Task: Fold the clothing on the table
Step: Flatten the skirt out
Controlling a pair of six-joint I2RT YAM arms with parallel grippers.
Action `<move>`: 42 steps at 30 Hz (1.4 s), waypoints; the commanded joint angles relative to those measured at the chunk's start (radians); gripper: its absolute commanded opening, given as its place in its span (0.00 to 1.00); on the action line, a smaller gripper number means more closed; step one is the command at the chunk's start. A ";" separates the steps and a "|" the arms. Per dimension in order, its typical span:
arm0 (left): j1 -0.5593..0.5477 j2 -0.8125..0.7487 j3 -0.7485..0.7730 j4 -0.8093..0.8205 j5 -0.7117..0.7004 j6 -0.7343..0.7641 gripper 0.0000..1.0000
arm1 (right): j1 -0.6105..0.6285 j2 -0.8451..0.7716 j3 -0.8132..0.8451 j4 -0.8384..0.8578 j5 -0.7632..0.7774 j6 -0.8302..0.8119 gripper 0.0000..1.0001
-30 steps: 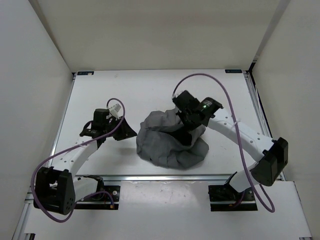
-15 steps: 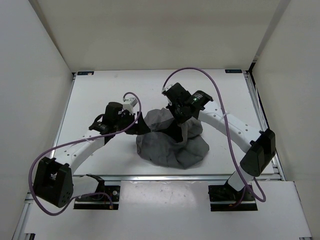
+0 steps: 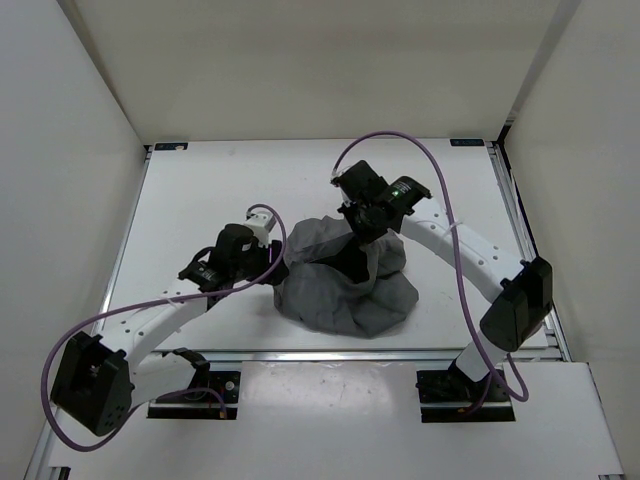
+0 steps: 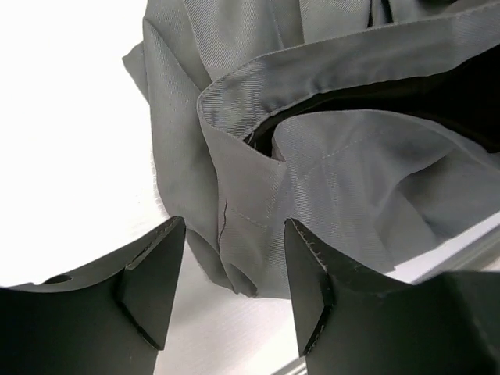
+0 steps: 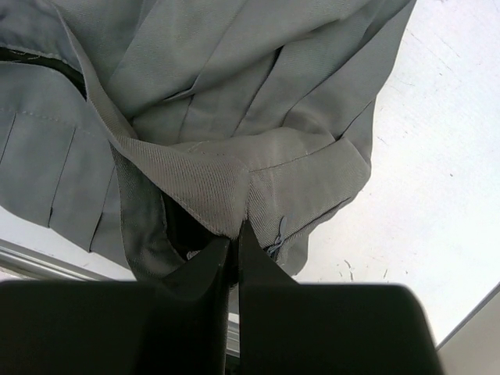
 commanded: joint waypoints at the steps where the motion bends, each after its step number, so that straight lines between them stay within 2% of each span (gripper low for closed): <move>1: -0.025 -0.031 -0.032 0.046 -0.071 0.025 0.64 | 0.012 0.016 0.057 -0.022 -0.005 0.000 0.00; 4: -0.048 -0.030 -0.022 0.091 -0.062 0.033 0.58 | 0.015 0.027 0.065 -0.027 -0.005 -0.003 0.00; 5: -0.066 -0.018 -0.016 0.101 -0.062 0.030 0.53 | 0.010 0.033 0.071 -0.027 -0.012 -0.005 0.00; 12: -0.134 0.025 0.001 0.144 -0.082 0.072 0.52 | 0.006 0.053 0.094 -0.033 -0.009 0.003 0.00; 19: -0.166 0.057 -0.005 0.158 -0.172 0.110 0.52 | 0.002 0.042 0.090 -0.030 -0.016 -0.002 0.00; 22: -0.172 0.077 -0.006 0.175 -0.177 0.114 0.49 | 0.009 0.039 0.090 -0.030 -0.019 -0.002 0.00; 24: -0.184 0.094 -0.006 0.195 -0.183 0.118 0.30 | 0.010 0.041 0.091 -0.030 -0.013 0.000 0.00; 25: -0.195 0.103 -0.012 0.204 -0.192 0.114 0.18 | 0.015 0.045 0.093 -0.034 -0.013 0.006 0.00; 27: -0.198 0.106 -0.031 0.226 -0.206 0.113 0.06 | 0.016 0.041 0.091 -0.036 -0.006 0.003 0.00; 29: -0.200 0.117 -0.046 0.235 -0.232 0.120 0.00 | 0.012 0.038 0.089 -0.039 -0.006 0.003 0.00; 33: -0.191 0.113 -0.013 0.205 -0.227 0.128 0.00 | 0.007 0.025 0.090 -0.041 -0.003 0.006 0.00; 35: -0.178 0.094 0.062 0.162 -0.206 0.119 0.00 | -0.005 0.024 0.097 -0.048 0.006 0.003 0.00; 38: -0.089 0.048 0.154 0.100 -0.109 0.075 0.00 | -0.039 0.021 0.106 -0.064 0.009 0.009 0.00; 42: 0.021 -0.002 0.285 0.034 -0.010 0.047 0.00 | -0.175 -0.037 0.119 -0.051 -0.032 0.015 0.00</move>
